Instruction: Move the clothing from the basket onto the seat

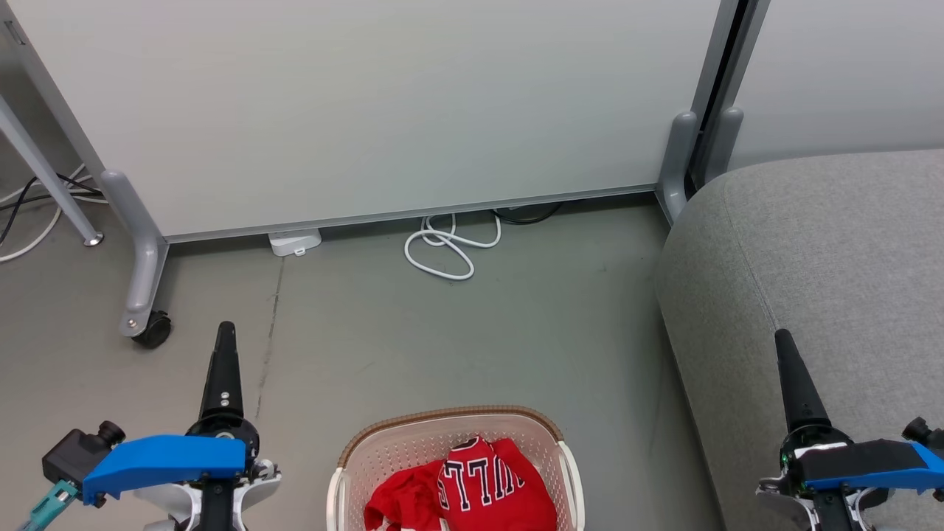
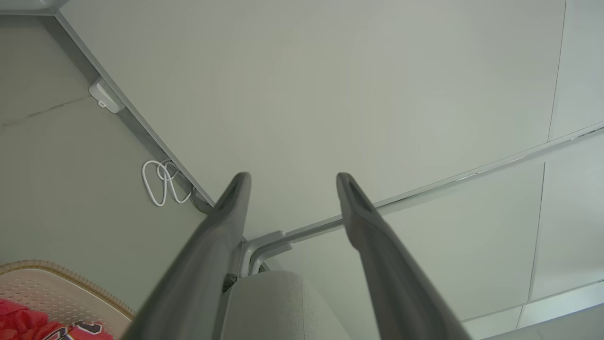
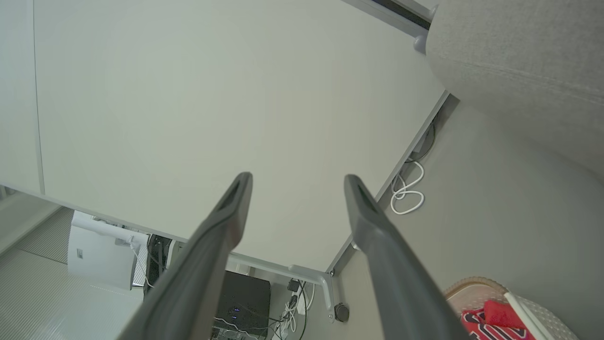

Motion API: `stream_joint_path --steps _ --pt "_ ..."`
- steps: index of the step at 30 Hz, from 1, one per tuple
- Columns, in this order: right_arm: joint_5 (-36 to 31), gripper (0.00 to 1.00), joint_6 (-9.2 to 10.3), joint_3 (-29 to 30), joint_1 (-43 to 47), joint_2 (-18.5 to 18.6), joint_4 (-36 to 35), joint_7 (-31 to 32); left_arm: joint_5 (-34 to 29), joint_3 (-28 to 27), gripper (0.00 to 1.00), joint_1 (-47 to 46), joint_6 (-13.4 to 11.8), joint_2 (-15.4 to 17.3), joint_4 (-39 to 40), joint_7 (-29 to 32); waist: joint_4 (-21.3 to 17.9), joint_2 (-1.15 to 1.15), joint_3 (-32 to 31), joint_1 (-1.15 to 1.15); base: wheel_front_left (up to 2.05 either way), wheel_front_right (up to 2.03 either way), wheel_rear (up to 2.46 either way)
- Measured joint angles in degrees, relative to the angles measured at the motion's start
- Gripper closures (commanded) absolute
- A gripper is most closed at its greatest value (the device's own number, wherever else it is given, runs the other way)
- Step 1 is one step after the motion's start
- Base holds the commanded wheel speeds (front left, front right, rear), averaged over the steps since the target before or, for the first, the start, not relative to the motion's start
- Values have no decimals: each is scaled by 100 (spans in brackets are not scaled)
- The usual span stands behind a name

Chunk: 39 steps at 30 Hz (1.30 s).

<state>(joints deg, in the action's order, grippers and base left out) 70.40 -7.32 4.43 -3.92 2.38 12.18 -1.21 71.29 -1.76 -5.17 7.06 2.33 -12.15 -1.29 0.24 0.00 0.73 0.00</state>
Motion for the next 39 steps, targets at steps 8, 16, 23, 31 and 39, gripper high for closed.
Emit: stream_joint_path --steps 8,16,23,31,39 --pt "-876 0 0 -161 -30 2 -192 -172 -993 232 0 -82 -105 4 125 -167 10 0 11 0 0 0 0" --pt "-1711 0 0 -276 -31 4 -232 -322 -2018 492 0 -122 -268 8 159 -320 23 0 8 0 0 0 0" --pt "-2457 0 -1 -318 -50 7 -168 -445 -2896 723 0 -193 -450 13 35 -439 35 0 8 0 0 0 0" --pt "-3189 0 -5 -378 -69 9 -85 -580 -3649 934 0 -274 -559 19 -58 -577 49 0 11 0 0 0 0" --pt "-3789 0 -7 -427 -117 12 38 -700 -4245 1105 0 -336 -622 74 -112 -697 61 0 28 0 0 0 0"
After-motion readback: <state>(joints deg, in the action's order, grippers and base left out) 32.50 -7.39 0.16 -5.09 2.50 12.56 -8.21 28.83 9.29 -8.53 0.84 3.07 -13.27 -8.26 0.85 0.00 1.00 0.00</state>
